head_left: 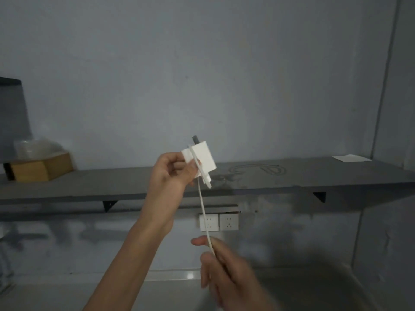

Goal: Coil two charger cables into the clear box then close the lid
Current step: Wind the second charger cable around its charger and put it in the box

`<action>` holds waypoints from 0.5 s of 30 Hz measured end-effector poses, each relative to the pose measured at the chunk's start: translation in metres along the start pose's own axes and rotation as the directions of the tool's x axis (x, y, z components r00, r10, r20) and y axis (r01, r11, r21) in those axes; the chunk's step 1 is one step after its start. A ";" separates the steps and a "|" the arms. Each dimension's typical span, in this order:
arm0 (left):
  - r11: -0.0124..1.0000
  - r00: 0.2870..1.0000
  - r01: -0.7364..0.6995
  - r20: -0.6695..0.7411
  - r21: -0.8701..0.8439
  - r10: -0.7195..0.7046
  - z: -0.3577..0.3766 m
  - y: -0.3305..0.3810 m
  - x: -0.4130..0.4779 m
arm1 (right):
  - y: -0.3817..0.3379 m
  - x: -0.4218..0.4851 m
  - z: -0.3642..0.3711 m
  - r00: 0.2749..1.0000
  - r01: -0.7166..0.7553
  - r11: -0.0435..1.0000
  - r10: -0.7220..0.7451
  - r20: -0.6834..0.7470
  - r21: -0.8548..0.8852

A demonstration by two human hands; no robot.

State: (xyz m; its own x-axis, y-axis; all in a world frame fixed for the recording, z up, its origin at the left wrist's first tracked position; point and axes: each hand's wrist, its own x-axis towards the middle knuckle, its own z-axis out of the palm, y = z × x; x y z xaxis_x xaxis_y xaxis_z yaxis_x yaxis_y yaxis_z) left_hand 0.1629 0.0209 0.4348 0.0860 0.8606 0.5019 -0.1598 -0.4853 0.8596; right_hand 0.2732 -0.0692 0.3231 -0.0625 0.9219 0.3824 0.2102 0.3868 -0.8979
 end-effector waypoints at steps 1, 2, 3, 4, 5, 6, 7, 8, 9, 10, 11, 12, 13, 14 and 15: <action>0.999 1.000 0.021 -0.017 0.025 -0.021 -0.008 -0.006 0.001 | -0.009 -0.006 0.003 0.999 0.041 0.990 -0.041 0.000 -0.135; 0.997 0.999 0.043 -0.027 0.066 -0.042 -0.016 -0.013 0.000 | -0.017 -0.008 0.001 0.995 0.095 0.963 -0.103 -0.018 -0.252; 0.991 0.998 0.061 -0.030 0.119 -0.058 -0.022 -0.020 -0.002 | -0.026 -0.009 -0.003 0.985 0.149 0.922 -0.171 -0.031 -0.358; 0.982 0.998 0.069 -0.022 0.176 -0.066 -0.028 -0.025 -0.007 | -0.035 -0.008 -0.008 0.964 0.216 0.849 -0.264 -0.032 -0.482; 0.971 0.998 0.066 0.000 0.230 -0.068 -0.032 -0.029 -0.012 | -0.043 -0.006 -0.013 0.932 0.286 0.739 -0.363 -0.004 -0.609; 0.958 0.997 0.054 0.031 0.283 -0.066 -0.036 -0.030 -0.018 | -0.050 -0.002 -0.018 0.893 0.337 0.607 -0.449 0.039 -0.720; 0.940 0.996 0.034 0.070 0.339 -0.062 -0.039 -0.030 -0.025 | -0.058 0.002 -0.023 0.860 0.368 0.502 -0.505 0.081 -0.783; 0.922 0.992 0.009 0.116 0.387 -0.058 -0.042 -0.029 -0.033 | -0.065 0.008 -0.028 0.833 0.381 0.433 -0.543 0.101 -0.817; 0.907 0.985 -0.022 0.163 0.421 -0.052 -0.044 -0.027 -0.041 | -0.074 0.013 -0.035 0.814 0.388 0.394 -0.571 0.109 -0.833; 0.898 0.977 -0.050 0.208 0.437 -0.047 -0.046 -0.025 -0.049 | -0.084 0.019 -0.042 0.803 0.397 0.389 -0.586 0.109 -0.831; 0.896 0.968 -0.075 0.248 0.437 -0.040 -0.049 -0.022 -0.056 | -0.094 0.025 -0.049 0.799 0.416 0.413 -0.591 0.109 -0.810; 0.899 0.959 -0.093 0.282 0.427 -0.035 -0.051 -0.019 -0.062 | -0.102 0.032 -0.055 0.798 0.445 0.447 -0.592 0.116 -0.776; 0.907 0.948 -0.104 0.315 0.407 -0.032 -0.054 -0.015 -0.067 | -0.109 0.039 -0.059 0.797 0.476 0.477 -0.589 0.133 -0.739; 0.914 0.937 -0.118 0.348 0.387 -0.026 -0.056 -0.010 -0.072 | -0.112 0.046 -0.062 0.804 0.500 0.520 -0.576 0.147 -0.693; 0.916 0.926 -0.136 0.377 0.378 -0.018 -0.058 -0.006 -0.076 | -0.112 0.053 -0.063 0.817 0.511 0.577 -0.557 0.150 -0.638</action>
State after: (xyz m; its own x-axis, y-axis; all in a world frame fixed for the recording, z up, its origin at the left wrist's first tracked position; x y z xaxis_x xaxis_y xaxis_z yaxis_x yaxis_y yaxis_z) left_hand 0.1006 -0.0327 0.3866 0.4536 0.7473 0.4856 0.2133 -0.6201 0.7550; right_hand 0.3081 -0.0650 0.4582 -0.3145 0.5408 0.7802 0.7113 0.6785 -0.1835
